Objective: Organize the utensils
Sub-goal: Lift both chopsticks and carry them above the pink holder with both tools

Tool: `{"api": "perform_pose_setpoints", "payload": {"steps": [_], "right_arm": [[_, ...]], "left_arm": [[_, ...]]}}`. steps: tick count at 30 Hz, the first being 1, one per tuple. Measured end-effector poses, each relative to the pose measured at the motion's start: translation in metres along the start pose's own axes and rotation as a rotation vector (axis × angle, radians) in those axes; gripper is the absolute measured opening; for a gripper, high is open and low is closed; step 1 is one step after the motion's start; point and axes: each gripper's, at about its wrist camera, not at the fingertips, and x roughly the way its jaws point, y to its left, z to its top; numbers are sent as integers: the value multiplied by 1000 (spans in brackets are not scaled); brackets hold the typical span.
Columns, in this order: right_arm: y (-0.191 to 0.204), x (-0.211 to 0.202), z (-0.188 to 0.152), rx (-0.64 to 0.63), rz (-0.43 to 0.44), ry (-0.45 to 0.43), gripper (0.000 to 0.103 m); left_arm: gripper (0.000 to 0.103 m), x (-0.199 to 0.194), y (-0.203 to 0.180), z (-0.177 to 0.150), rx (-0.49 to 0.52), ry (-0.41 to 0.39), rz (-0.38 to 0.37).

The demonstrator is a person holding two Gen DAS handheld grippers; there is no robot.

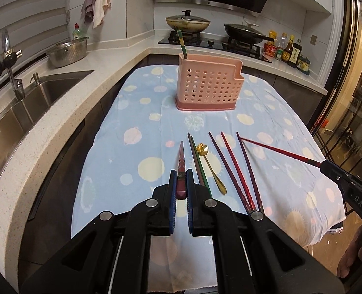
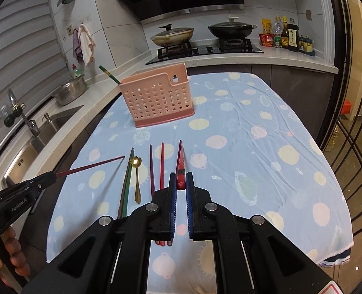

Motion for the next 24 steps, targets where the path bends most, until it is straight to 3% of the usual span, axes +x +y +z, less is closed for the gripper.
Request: {"api": "perform_pose_setpoints", "payload": {"steps": [24], "right_arm": [[2,-11,117,-8,44,-205,7]], "left_arm": [[7,-11,-11,127,17,-195,-29]]}}
